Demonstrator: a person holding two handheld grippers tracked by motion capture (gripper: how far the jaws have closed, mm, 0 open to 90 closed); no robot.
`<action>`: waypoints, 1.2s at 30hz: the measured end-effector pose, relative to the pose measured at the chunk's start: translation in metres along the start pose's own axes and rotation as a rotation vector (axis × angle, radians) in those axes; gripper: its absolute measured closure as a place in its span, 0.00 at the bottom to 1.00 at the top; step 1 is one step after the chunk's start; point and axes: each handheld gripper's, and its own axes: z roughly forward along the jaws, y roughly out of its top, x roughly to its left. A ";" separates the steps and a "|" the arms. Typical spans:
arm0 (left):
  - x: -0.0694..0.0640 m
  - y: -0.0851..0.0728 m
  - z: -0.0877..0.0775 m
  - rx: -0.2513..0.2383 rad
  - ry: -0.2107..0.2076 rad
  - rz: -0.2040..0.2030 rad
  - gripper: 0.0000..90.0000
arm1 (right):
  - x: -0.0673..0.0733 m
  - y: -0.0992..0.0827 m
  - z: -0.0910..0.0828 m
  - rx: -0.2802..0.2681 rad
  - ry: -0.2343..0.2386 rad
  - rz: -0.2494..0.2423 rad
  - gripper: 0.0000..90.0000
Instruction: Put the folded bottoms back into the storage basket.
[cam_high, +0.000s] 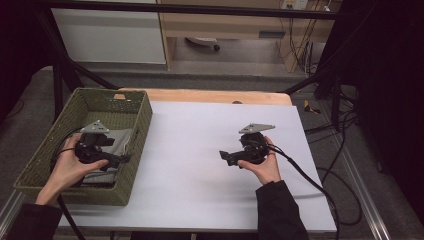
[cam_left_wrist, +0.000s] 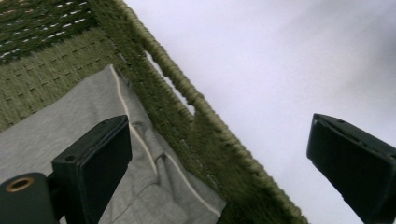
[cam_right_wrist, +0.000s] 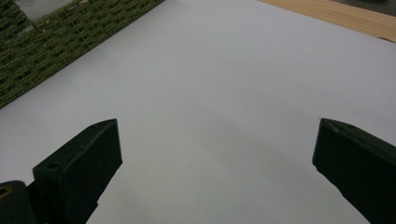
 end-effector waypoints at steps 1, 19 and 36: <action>-0.001 0.000 0.001 0.002 -0.001 0.006 0.07 | -0.002 -0.002 -0.002 0.005 0.000 0.003 0.02; -0.015 0.003 0.021 0.001 -0.011 0.069 0.05 | -0.039 -0.040 -0.026 0.007 -0.017 -0.007 0.01; -0.016 -0.002 0.024 0.000 -0.016 0.082 0.04 | -0.054 -0.063 -0.034 0.012 -0.016 0.006 0.01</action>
